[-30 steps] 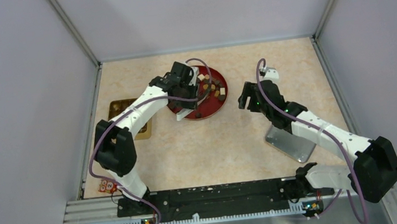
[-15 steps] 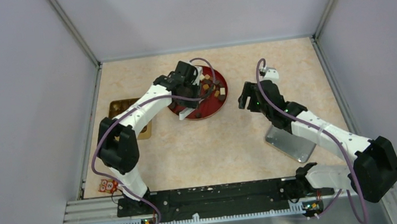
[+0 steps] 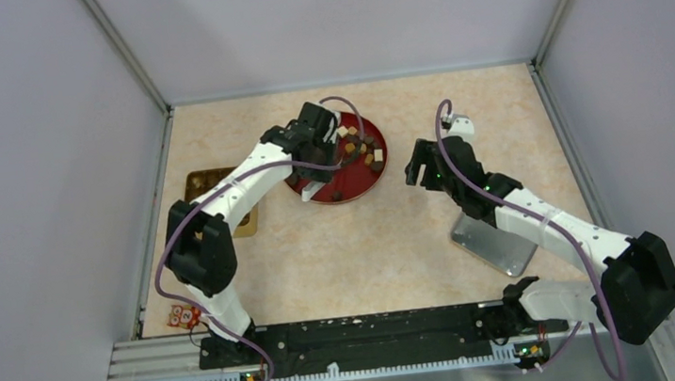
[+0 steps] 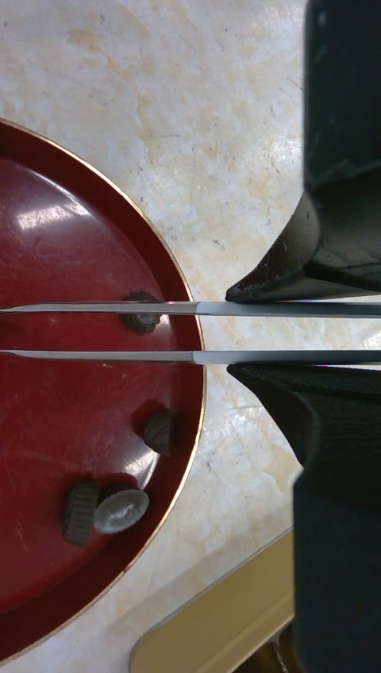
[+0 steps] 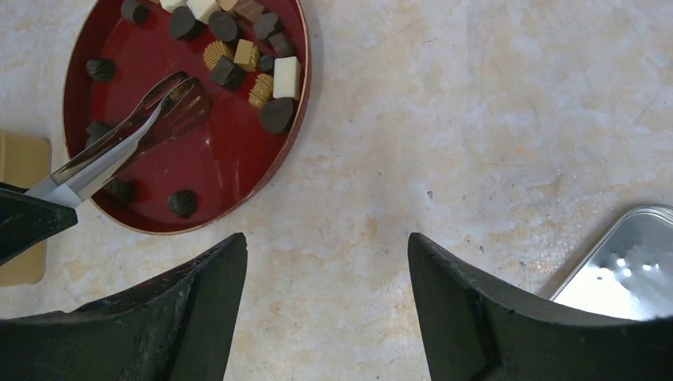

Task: Pack the chocolate

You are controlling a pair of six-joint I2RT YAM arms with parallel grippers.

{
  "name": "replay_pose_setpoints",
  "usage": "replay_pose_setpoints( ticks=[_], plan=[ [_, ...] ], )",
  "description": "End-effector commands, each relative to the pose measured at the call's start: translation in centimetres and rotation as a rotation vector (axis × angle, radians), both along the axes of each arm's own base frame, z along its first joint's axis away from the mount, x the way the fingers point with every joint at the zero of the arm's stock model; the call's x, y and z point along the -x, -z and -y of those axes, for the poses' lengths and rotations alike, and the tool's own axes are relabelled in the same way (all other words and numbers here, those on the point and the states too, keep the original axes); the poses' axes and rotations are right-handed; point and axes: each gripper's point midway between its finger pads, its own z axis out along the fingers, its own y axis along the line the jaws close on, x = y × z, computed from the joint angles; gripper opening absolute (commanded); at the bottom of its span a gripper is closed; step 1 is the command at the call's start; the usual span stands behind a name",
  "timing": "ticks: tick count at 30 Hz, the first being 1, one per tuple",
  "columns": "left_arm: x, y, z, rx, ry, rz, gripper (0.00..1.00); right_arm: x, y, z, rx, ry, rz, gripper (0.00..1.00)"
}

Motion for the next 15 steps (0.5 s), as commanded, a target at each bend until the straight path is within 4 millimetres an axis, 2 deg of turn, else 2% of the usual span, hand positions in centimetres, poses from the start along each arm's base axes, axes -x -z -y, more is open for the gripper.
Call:
replay_pose_setpoints(
  ticks=[1,8,15],
  plan=[
    [-0.7,-4.3,-0.5,0.015,-0.031,0.108,0.24,-0.5,-0.9,0.3,-0.009,0.016,0.029,0.73],
    [0.1,-5.1,-3.0,-0.050,-0.088,0.135,0.25,-0.5,-0.9,0.3,-0.012,0.016,0.028,0.73],
    [0.5,-6.9,-7.0,-0.077,-0.182,0.172,0.26,-0.6,-0.7,0.0,-0.013,0.004,0.022,0.73]
  ],
)
